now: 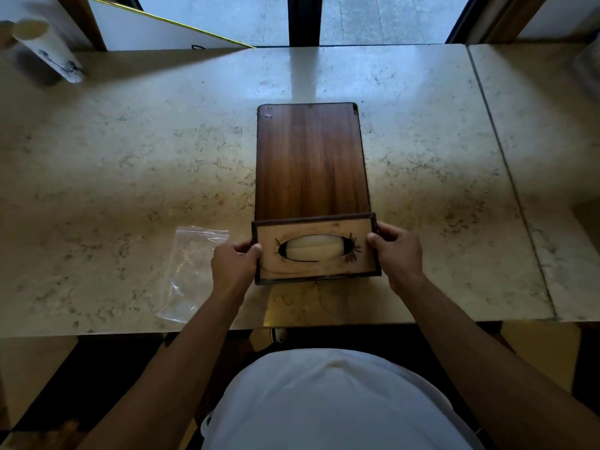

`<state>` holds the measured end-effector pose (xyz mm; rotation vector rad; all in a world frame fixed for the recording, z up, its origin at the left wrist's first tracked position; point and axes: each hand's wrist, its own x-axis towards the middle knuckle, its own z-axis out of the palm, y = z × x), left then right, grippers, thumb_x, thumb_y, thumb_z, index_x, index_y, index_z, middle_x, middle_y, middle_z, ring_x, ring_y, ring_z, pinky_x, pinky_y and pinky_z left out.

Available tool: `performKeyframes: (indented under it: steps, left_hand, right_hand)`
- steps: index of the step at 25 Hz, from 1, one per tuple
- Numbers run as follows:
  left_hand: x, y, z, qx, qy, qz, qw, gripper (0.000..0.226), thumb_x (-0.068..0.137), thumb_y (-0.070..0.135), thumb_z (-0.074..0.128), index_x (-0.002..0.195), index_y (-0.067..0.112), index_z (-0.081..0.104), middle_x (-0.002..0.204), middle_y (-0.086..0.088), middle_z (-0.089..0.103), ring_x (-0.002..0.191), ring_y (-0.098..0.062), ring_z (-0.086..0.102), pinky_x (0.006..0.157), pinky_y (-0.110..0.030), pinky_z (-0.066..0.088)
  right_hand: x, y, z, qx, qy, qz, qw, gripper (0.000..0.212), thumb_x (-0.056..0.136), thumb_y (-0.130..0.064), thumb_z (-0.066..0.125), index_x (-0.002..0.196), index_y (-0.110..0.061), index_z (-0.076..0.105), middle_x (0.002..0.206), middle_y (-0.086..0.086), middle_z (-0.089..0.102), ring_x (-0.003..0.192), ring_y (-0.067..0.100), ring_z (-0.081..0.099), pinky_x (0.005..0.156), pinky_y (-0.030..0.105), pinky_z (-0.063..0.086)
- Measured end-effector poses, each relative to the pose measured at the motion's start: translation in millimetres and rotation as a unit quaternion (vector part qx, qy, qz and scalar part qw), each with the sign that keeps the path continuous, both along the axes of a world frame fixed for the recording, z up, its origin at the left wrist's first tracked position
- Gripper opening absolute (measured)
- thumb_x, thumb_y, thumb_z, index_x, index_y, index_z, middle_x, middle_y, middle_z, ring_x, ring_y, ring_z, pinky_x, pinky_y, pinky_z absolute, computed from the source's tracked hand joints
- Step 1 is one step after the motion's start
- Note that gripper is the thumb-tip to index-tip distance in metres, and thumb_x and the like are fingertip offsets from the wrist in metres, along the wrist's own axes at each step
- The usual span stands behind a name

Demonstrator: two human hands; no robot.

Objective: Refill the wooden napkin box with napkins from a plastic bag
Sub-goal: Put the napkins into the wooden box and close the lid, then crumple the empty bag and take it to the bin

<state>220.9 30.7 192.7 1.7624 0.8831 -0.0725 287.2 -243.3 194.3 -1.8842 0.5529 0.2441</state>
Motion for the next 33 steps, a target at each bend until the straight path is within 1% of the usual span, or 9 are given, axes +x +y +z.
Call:
performKeyframes:
  steps: [4,9,14,18,21,24,27,31,33]
  left_hand:
    - [-4,1,-5,0.053,0.015,-0.036,0.998,0.025,0.093,0.017,0.068,0.116,0.01,0.075,0.097,0.0,0.075,0.093,-0.016,0.071,0.087,-0.044,0.061]
    - [0,1,-9,0.08,0.016,-0.051,0.995,0.025,0.093,0.017,0.068,0.116,0.01,0.075,0.108,-0.007,0.078,0.092,-0.014,0.069,0.09,-0.043,0.059]
    - [2,2,-10,0.064,0.029,-0.044,0.997,0.028,0.094,0.017,0.067,0.12,0.008,0.072,0.114,-0.009,0.076,0.102,-0.02,0.07,0.093,-0.045,0.058]
    - [2,5,-10,0.038,0.032,-0.04,0.998,0.03,0.093,0.015,0.068,0.122,0.007,0.071,0.116,-0.01,0.075,0.105,-0.021,0.07,0.094,-0.045,0.058]
    - [3,15,-6,0.016,0.034,-0.045,0.998,0.028,0.093,0.009,0.067,0.121,0.008,0.071,0.114,-0.011,0.075,0.105,-0.023,0.071,0.092,-0.046,0.06]
    - [6,37,5,0.054,0.019,-0.03,0.998,0.027,0.093,0.006,0.066,0.118,0.01,0.071,0.11,-0.011,0.074,0.098,-0.019,0.07,0.091,-0.043,0.06]
    - [1,72,16,0.051,0.004,0.017,0.999,0.025,0.091,0.005,0.067,0.115,0.01,0.074,0.102,-0.011,0.075,0.092,-0.023,0.073,0.089,-0.045,0.061]
    - [-20,110,25,0.039,-0.004,0.072,0.997,0.024,0.088,0.004,0.068,0.111,0.007,0.075,0.097,-0.014,0.077,0.091,-0.031,0.074,0.089,-0.048,0.061]
    - [-31,125,27,0.036,-0.01,0.093,0.995,0.023,0.087,0.004,0.068,0.109,0.007,0.076,0.097,-0.015,0.076,0.09,-0.031,0.074,0.088,-0.048,0.061]
  right_hand:
    - [-13,-2,-14,-0.01,0.03,0.006,0.999,0.037,0.09,-0.009,0.07,0.126,-0.012,0.069,0.116,0.001,0.075,0.104,0.018,0.071,0.094,0.046,0.059]
    - [-18,-2,-14,0.019,0.037,-0.001,0.999,0.035,0.094,-0.008,0.066,0.129,-0.011,0.067,0.117,0.002,0.074,0.102,0.017,0.072,0.089,0.046,0.061]
    - [-14,-1,-12,0.018,0.046,0.005,0.999,0.037,0.095,-0.008,0.065,0.132,-0.008,0.064,0.121,0.008,0.073,0.103,0.02,0.071,0.09,0.047,0.06]
    - [-10,0,-7,-0.019,0.055,0.028,0.998,0.035,0.093,-0.008,0.066,0.128,-0.011,0.068,0.116,0.006,0.075,0.1,0.019,0.071,0.089,0.046,0.061]
    - [-2,9,4,-0.117,0.017,0.099,0.988,0.042,0.089,-0.003,0.065,0.13,-0.014,0.066,0.117,0.008,0.07,0.109,0.024,0.067,0.094,0.044,0.058]
    - [11,29,17,-0.227,-0.044,0.16,0.96,0.061,0.087,-0.003,0.066,0.146,-0.007,0.049,0.139,0.017,0.056,0.129,0.029,0.052,0.107,0.034,0.042]
    - [21,73,29,-0.212,-0.089,0.226,0.947,0.059,0.09,-0.005,0.064,0.146,-0.006,0.048,0.148,0.015,0.051,0.137,0.025,0.047,0.11,0.029,0.035]
    - [23,138,36,-0.177,-0.113,0.323,0.923,0.055,0.093,-0.007,0.063,0.146,-0.006,0.047,0.149,0.014,0.05,0.138,0.025,0.046,0.113,0.032,0.037]
    - [20,168,35,-0.169,-0.12,0.366,0.907,0.054,0.094,-0.009,0.065,0.145,-0.008,0.049,0.148,0.013,0.051,0.138,0.024,0.047,0.11,0.025,0.037]
